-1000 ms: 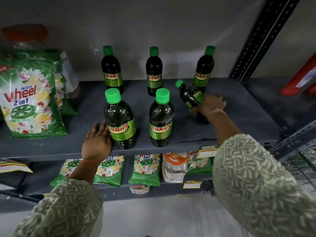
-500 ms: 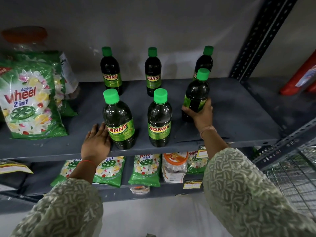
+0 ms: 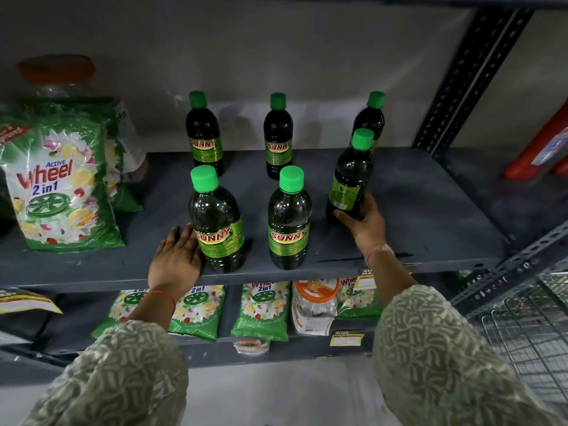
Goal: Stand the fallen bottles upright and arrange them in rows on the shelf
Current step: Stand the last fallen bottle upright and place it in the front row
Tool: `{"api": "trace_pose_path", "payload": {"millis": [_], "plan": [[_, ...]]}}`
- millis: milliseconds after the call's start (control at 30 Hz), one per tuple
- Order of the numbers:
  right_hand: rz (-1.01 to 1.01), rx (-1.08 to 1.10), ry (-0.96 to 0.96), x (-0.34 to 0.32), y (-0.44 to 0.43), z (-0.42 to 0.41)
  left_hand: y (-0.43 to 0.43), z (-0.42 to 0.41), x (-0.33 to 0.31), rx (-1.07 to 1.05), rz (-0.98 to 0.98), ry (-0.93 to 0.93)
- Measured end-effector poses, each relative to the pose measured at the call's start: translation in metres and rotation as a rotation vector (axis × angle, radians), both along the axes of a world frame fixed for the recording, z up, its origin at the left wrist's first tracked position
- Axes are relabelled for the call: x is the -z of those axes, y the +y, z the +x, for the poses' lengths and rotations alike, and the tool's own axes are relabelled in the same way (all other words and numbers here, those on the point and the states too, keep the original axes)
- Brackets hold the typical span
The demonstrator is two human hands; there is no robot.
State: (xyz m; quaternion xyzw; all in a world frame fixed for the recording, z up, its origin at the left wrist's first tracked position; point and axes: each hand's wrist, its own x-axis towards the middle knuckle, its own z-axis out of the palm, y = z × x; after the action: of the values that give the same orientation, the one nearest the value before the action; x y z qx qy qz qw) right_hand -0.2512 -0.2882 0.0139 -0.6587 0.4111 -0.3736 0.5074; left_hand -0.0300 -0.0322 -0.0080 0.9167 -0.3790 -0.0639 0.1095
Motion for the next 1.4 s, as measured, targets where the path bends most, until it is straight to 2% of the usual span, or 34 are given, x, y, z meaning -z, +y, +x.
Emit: {"api": "trace_pose_path", "payload": {"millis": [67,167,233,300,433,633,700,767,833,933,1233,1333,1400], "plan": [[-0.035,0.036,0.066,-0.001,-0.002,0.004,-0.001,0.000,0.000,-0.005,-0.001,0.004],[-0.171,0.209,0.236,-0.008,0.003,0.020,-0.001,-0.001,0.000,-0.006,-0.007,-0.002],[-0.228,0.260,0.228,-0.011,0.008,0.025,0.000,0.000,0.000,-0.008,0.003,-0.001],[-0.200,0.254,0.144,-0.007,0.008,0.023,0.000,0.000,0.000,-0.001,0.009,-0.007],[-0.039,0.103,0.074,-0.002,-0.005,0.006,0.000,0.001,0.001,0.005,0.018,-0.009],[0.105,-0.251,0.167,-0.008,-0.031,-0.009,-0.001,0.000,0.000,0.001,0.010,-0.014],[0.081,-0.191,0.198,-0.010,-0.029,-0.002,-0.001,-0.001,-0.001,0.002,0.008,-0.018],[-0.023,-0.018,0.291,-0.014,-0.016,0.009,-0.001,-0.001,-0.002,0.004,0.013,-0.020],[-0.052,0.098,0.219,-0.011,-0.005,0.014,0.000,0.000,-0.001,0.009,0.025,-0.021],[0.013,0.096,0.064,-0.005,0.002,0.007,0.001,0.000,-0.001,0.007,0.027,-0.020],[0.039,-0.101,0.165,-0.004,-0.010,-0.007,-0.001,-0.003,-0.002,-0.007,0.003,-0.011],[0.024,-0.018,0.160,-0.002,-0.008,0.002,-0.001,-0.003,-0.003,-0.015,-0.012,-0.004],[-0.048,0.095,0.243,-0.003,-0.003,0.012,-0.001,-0.003,-0.004,-0.015,-0.014,-0.005]]}}
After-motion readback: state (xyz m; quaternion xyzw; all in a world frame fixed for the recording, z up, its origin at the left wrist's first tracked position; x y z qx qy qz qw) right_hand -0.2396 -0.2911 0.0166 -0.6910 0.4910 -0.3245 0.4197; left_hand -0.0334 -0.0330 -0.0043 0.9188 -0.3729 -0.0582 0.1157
